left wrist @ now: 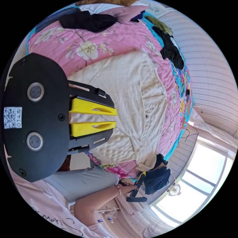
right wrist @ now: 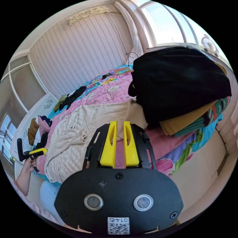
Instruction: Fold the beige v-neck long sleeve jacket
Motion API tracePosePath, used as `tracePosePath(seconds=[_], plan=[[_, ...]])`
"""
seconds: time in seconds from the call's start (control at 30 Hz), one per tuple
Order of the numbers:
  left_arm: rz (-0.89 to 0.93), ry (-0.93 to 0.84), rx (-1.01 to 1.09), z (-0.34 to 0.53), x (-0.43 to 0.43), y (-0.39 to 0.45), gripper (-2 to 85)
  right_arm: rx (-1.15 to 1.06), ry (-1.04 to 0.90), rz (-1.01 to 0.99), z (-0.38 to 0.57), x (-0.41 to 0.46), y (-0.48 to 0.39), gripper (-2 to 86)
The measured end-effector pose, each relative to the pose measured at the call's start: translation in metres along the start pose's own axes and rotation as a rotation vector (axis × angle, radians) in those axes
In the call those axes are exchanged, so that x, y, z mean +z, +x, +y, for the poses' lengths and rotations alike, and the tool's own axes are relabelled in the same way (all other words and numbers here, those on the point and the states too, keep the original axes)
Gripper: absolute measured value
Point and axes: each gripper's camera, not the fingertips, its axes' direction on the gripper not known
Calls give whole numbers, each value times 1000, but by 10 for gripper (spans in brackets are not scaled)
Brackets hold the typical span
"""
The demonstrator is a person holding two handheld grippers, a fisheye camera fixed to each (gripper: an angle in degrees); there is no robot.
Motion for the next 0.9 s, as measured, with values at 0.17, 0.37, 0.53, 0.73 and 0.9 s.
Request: tracePosePath(seconds=[0.17, 0.37, 0.53, 0.73, 0.9], plan=[[181, -51, 181, -92, 59, 88, 63, 204, 61, -153, 14, -10, 73, 75], [244, -114, 341, -190, 122, 167, 74, 251, -46, -184, 13, -5, 107, 106], [186, -173, 383, -239, 171, 202, 88, 331, -133, -293, 19, 12, 134, 107], [293, -275, 400, -261, 190, 216, 16, 285, -101, -373, 19, 12, 135, 19], [241, -136, 393, -255, 135, 192, -8, 185, 72, -477, 19, 3, 102, 9]])
